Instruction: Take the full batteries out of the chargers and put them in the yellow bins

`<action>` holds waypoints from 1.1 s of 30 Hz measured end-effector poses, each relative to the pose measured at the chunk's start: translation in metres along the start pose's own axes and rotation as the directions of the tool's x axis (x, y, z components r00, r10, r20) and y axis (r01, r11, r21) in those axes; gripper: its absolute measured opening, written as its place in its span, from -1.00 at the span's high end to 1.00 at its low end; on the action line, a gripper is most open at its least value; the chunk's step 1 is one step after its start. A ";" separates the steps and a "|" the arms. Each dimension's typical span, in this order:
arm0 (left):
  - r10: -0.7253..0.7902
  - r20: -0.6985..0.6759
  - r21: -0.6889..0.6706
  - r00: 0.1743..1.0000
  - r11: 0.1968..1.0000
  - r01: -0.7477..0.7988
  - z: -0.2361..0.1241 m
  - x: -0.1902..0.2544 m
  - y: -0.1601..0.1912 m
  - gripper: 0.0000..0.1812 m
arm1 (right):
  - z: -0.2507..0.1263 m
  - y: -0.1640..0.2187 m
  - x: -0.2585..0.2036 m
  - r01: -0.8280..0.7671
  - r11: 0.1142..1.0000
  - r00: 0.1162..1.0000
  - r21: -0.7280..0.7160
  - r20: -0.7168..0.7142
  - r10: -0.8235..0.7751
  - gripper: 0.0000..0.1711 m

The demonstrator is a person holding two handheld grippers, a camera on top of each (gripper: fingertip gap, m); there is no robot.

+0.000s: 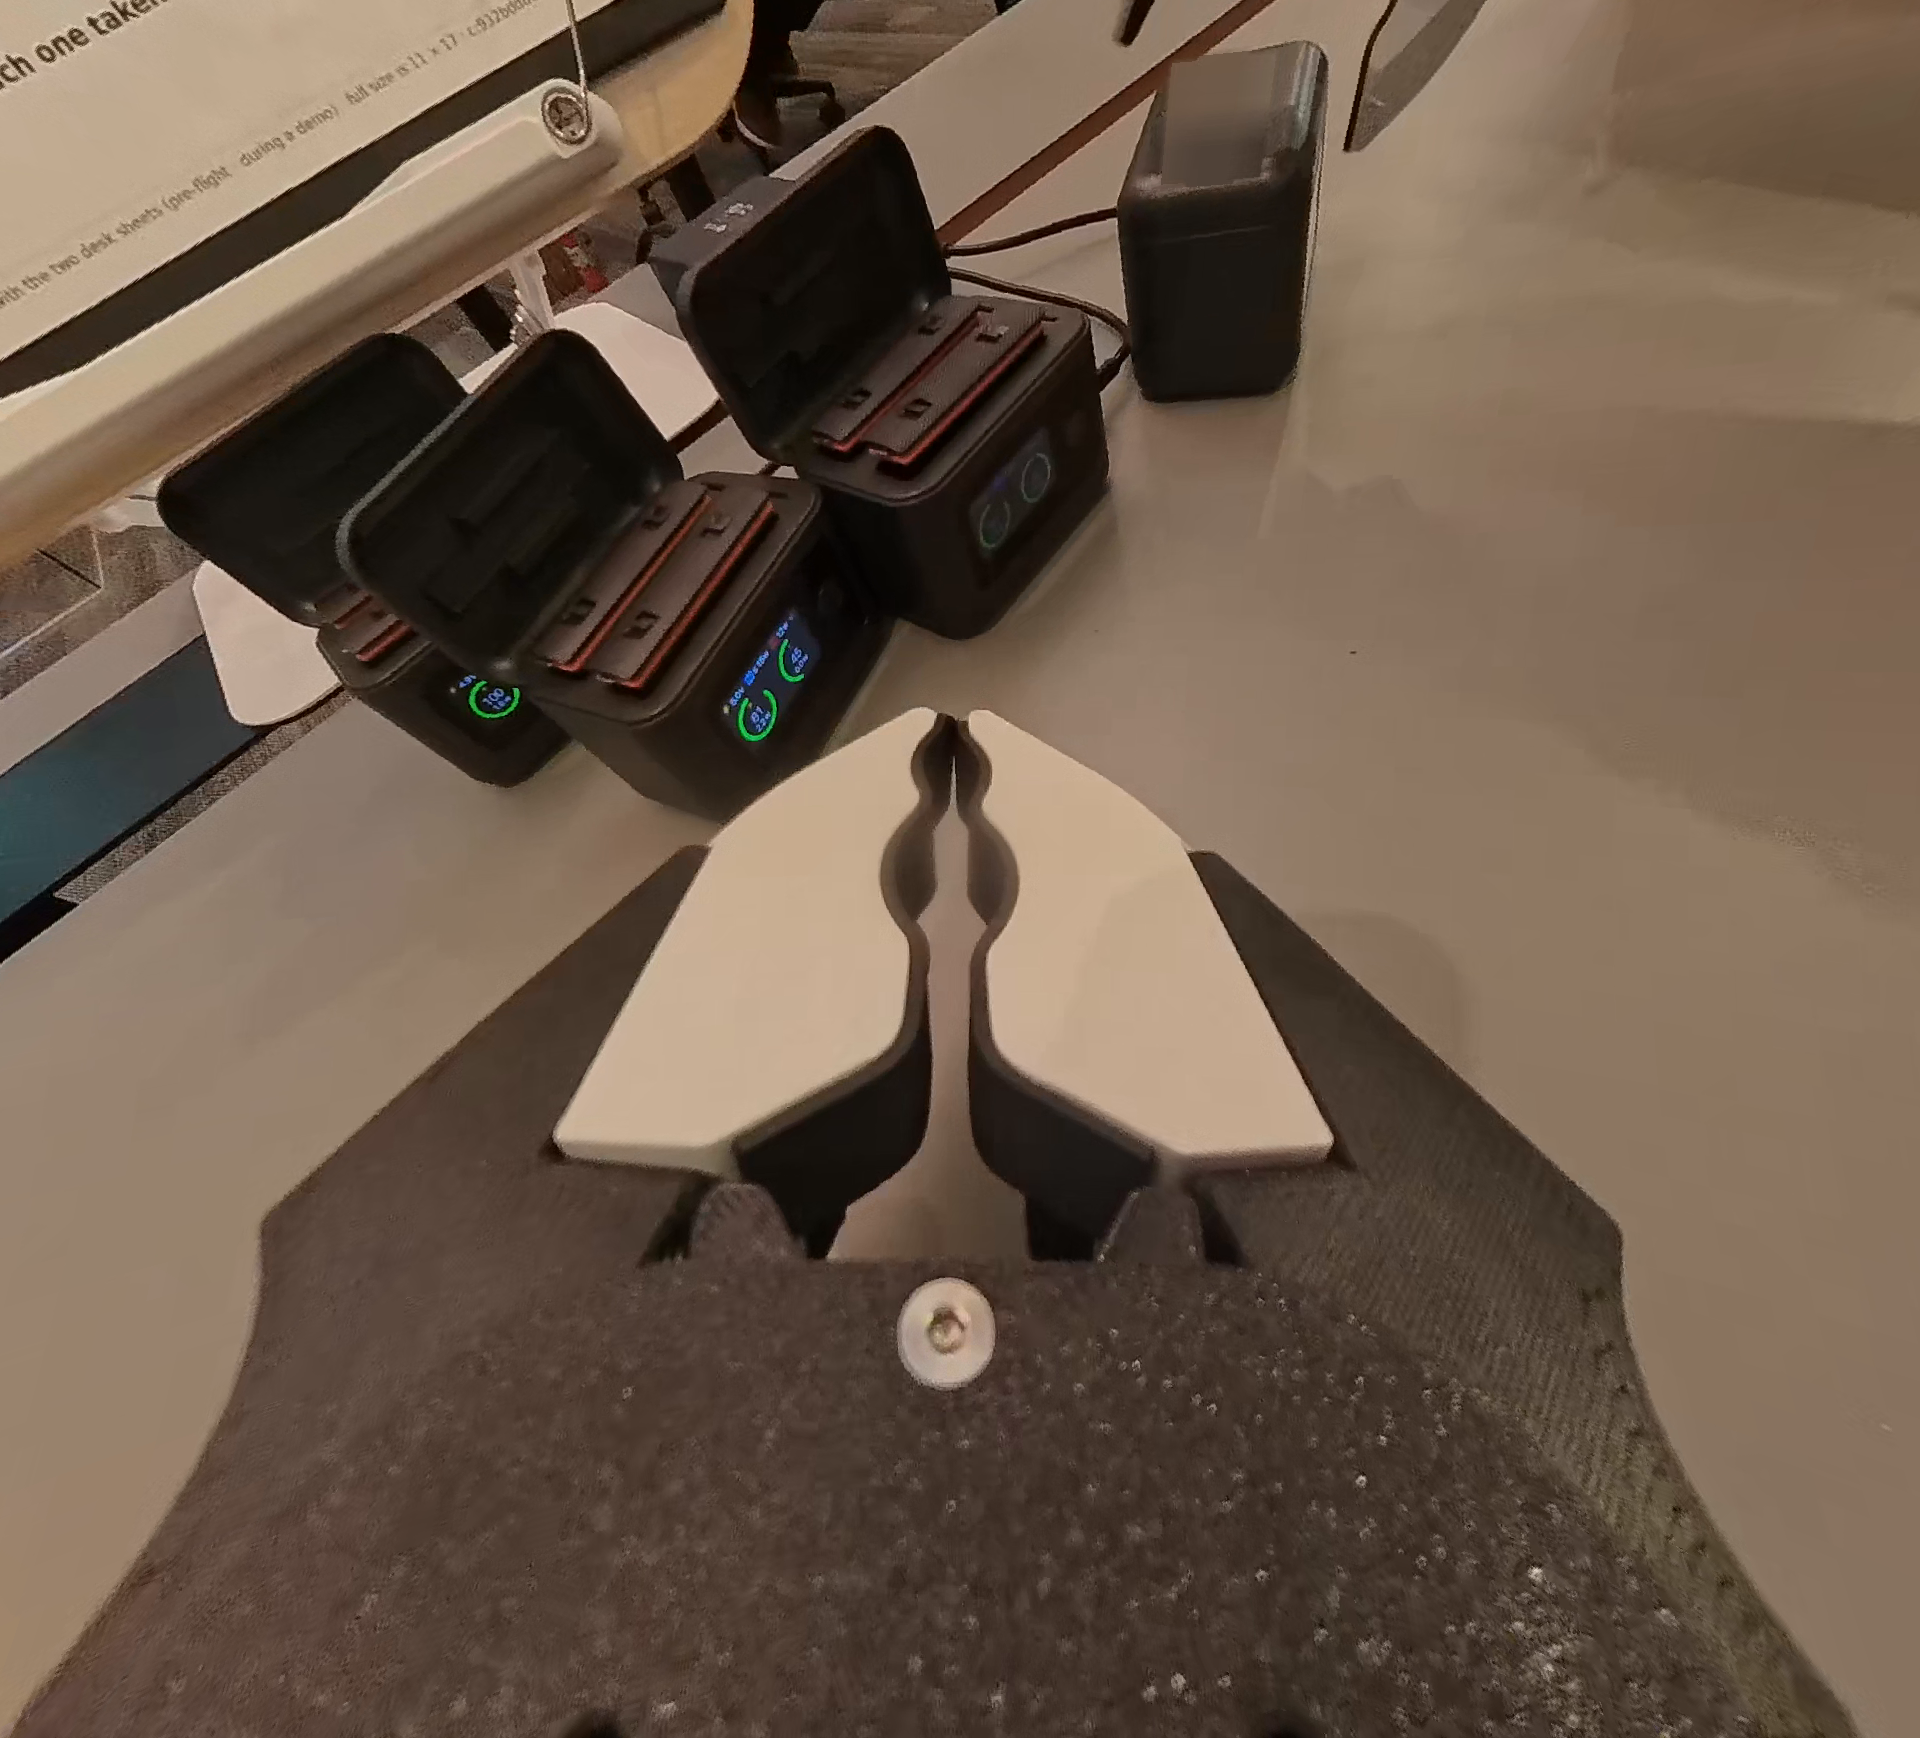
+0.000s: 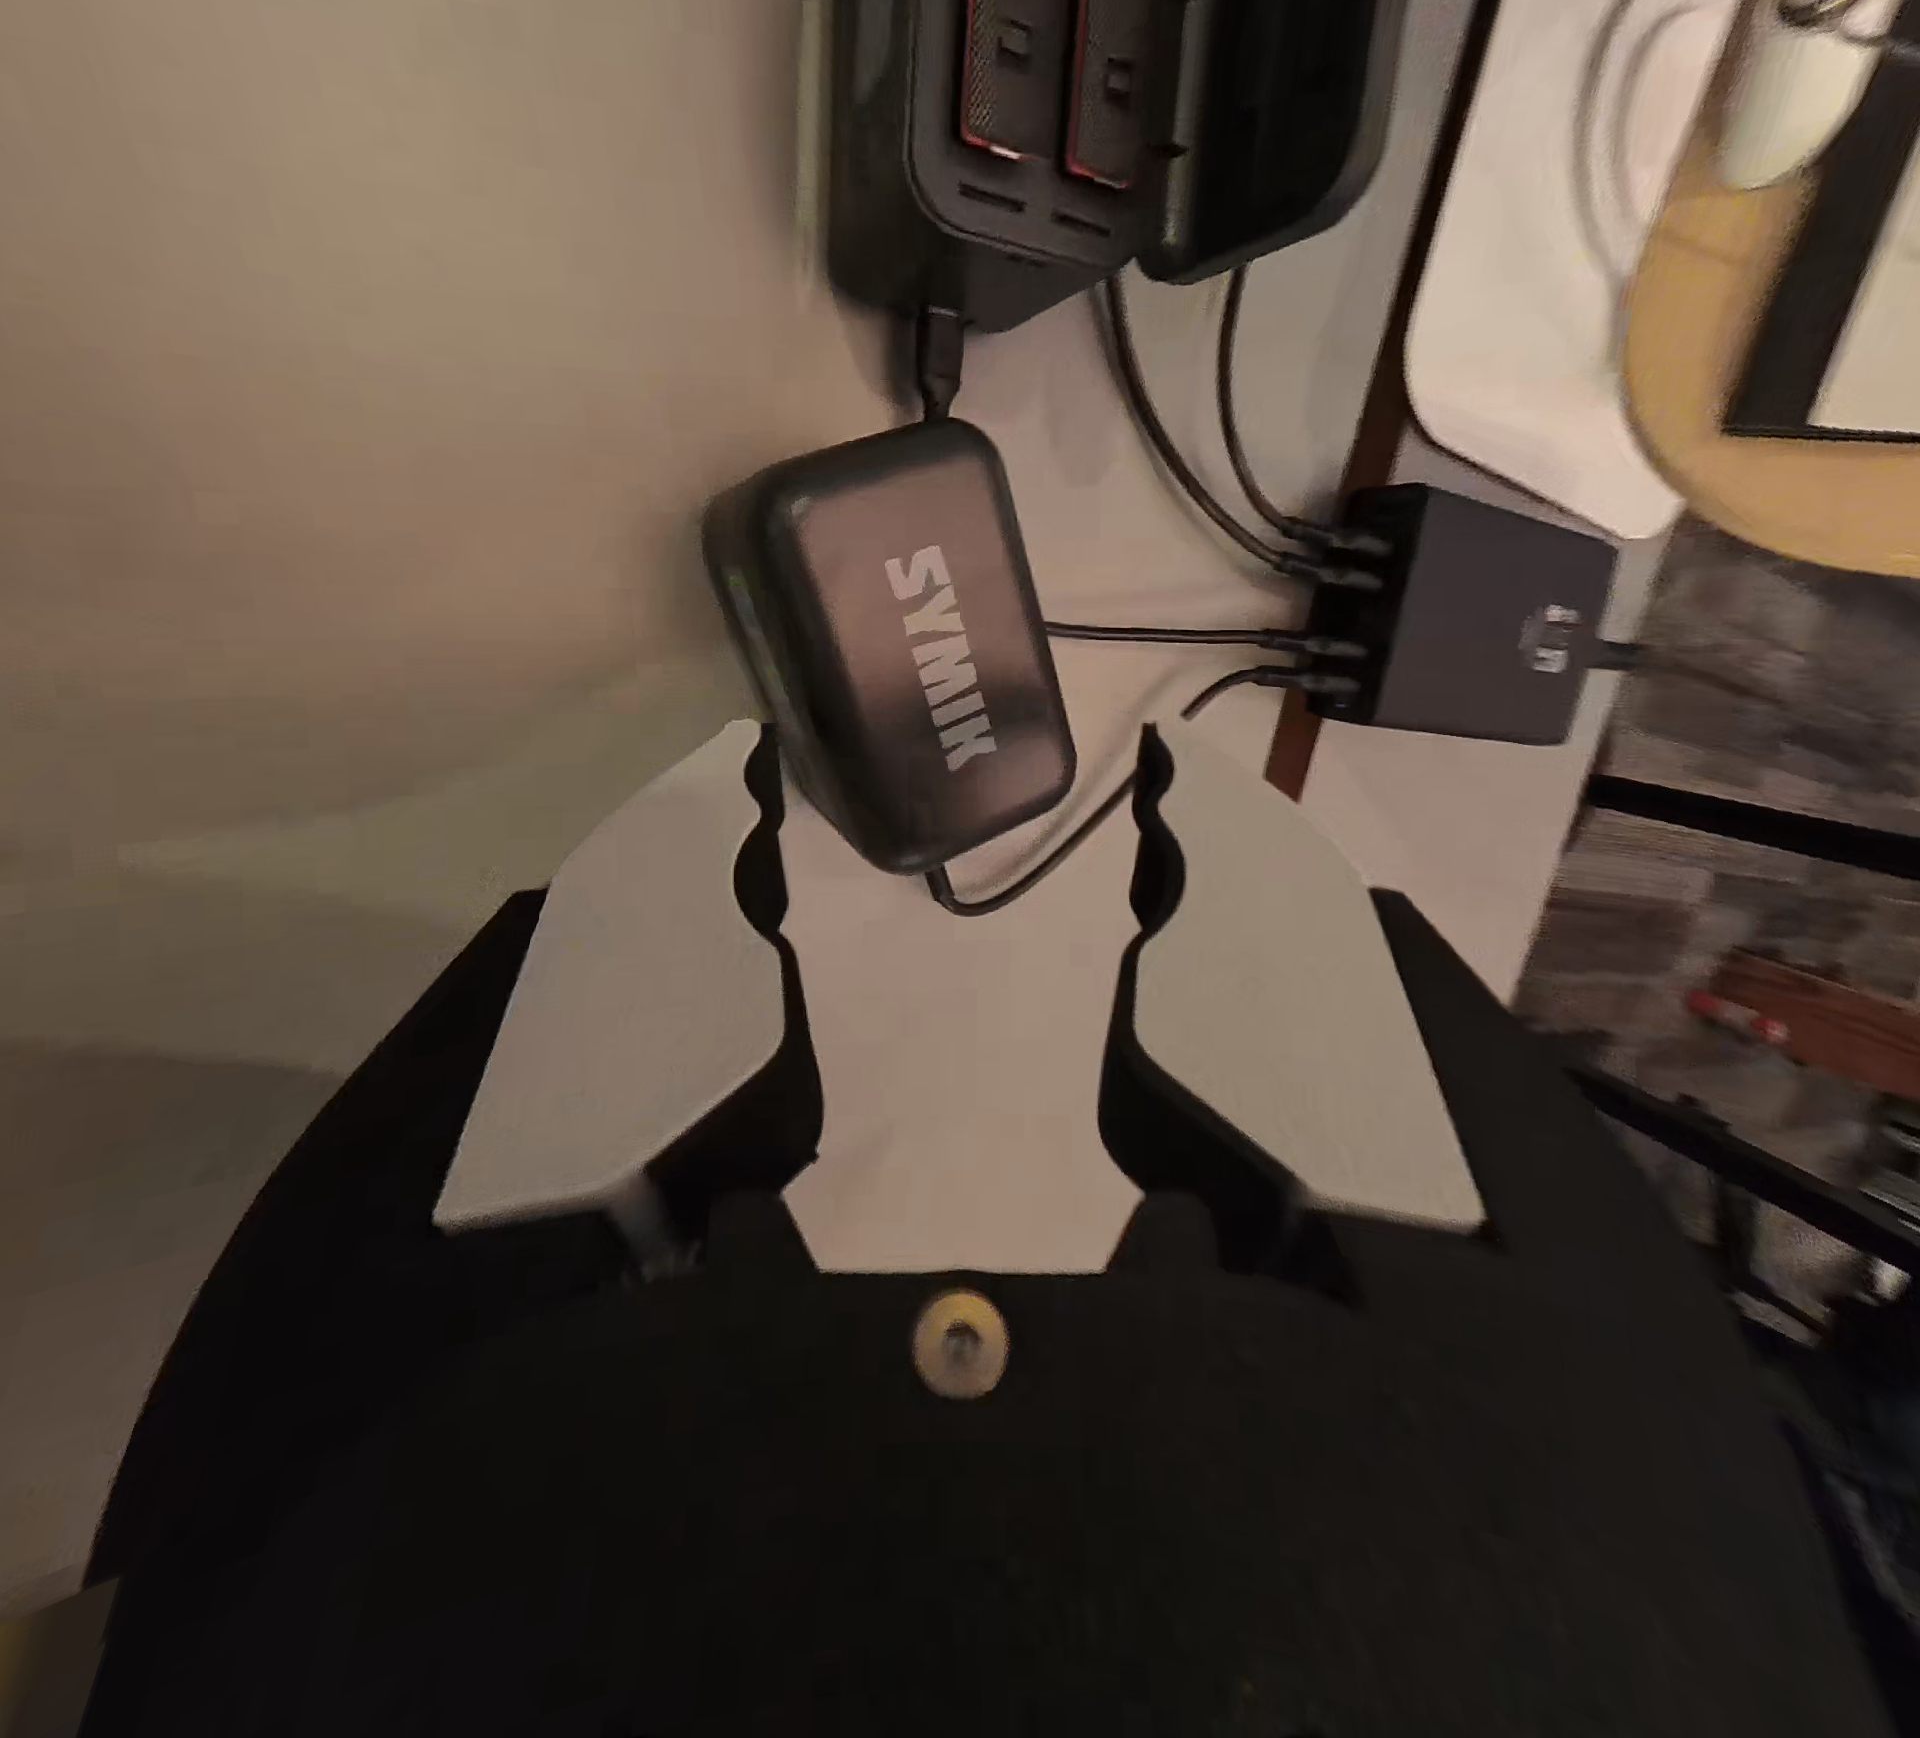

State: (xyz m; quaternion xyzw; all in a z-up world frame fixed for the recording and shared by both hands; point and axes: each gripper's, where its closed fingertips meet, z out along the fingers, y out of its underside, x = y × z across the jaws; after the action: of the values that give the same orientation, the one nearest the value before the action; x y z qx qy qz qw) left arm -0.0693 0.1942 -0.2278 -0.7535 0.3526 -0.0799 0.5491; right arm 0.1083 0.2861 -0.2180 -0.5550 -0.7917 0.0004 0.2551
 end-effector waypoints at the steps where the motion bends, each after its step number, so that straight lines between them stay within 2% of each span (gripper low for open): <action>1: -0.002 0.000 0.000 1.000 1.000 0.002 0.000 0.000 0.000 1.00 | 0.003 0.001 -0.001 0.002 1.000 0.999 -0.011 0.036 -0.001 0.22; 2: -0.004 0.000 0.000 1.000 1.000 0.004 0.000 -0.001 0.000 1.00 | 0.006 0.001 -0.003 0.007 1.000 0.998 -0.022 0.069 -0.005 0.23; 4: -0.004 0.001 0.000 1.000 1.000 0.004 -0.001 -0.001 0.001 1.00 | 0.010 0.002 -0.005 0.003 0.999 0.991 -0.037 0.137 0.002 0.39; 9: 0.001 -0.004 -0.001 1.000 1.000 -0.001 0.000 0.000 0.001 1.00 | 0.010 -0.004 -0.004 -0.119 0.992 0.947 -0.041 0.297 0.126 0.40; 16: 0.012 -0.010 -0.004 1.000 1.000 -0.012 -0.001 0.001 0.001 1.00 | 0.013 -0.029 -0.008 -0.359 0.933 0.795 0.006 0.526 0.302 0.41; 33: 0.035 -0.028 0.011 0.999 0.999 -0.035 -0.001 0.006 -0.002 1.00 | 0.001 -0.043 -0.025 -0.651 0.750 0.559 0.118 0.743 0.368 0.43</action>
State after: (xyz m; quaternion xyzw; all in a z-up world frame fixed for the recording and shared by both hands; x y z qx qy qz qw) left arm -0.0640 0.1900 -0.2273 -0.7431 0.3729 -0.0827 0.5494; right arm 0.0761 0.2476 -0.2167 -0.6626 -0.6108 0.4317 0.0384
